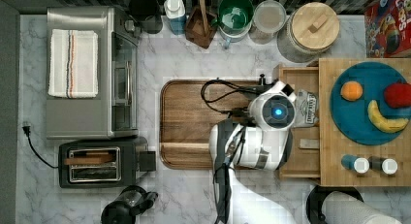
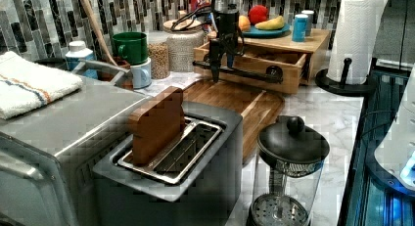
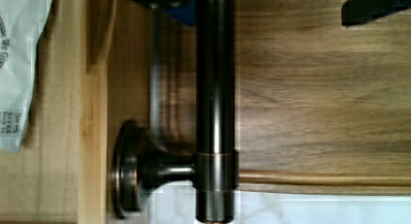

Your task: Open the drawer.

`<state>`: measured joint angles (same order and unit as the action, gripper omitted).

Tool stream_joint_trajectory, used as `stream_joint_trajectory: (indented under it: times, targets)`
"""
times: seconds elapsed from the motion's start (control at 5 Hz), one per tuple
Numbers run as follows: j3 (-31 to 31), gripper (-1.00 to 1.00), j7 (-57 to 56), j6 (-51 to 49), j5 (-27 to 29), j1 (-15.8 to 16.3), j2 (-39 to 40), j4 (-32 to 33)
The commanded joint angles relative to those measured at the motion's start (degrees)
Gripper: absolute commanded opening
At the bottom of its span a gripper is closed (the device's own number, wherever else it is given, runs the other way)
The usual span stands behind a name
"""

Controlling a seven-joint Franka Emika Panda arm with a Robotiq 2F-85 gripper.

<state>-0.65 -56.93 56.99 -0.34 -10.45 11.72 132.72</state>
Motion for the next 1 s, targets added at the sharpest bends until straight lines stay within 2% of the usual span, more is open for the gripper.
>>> stream_joint_trajectory:
  times: [0.2, 0.6, 1.0]
  targets:
    - [7.8, 1.0, 8.3, -1.9, 10.2, 6.8, -2.5, 0.0]
    - [9.7, 1.0, 14.6, -2.2, 12.9, 9.1, -1.9, -1.4]
    - [11.8, 1.0, 17.5, -3.3, 14.5, 8.9, -2.7, -1.7]
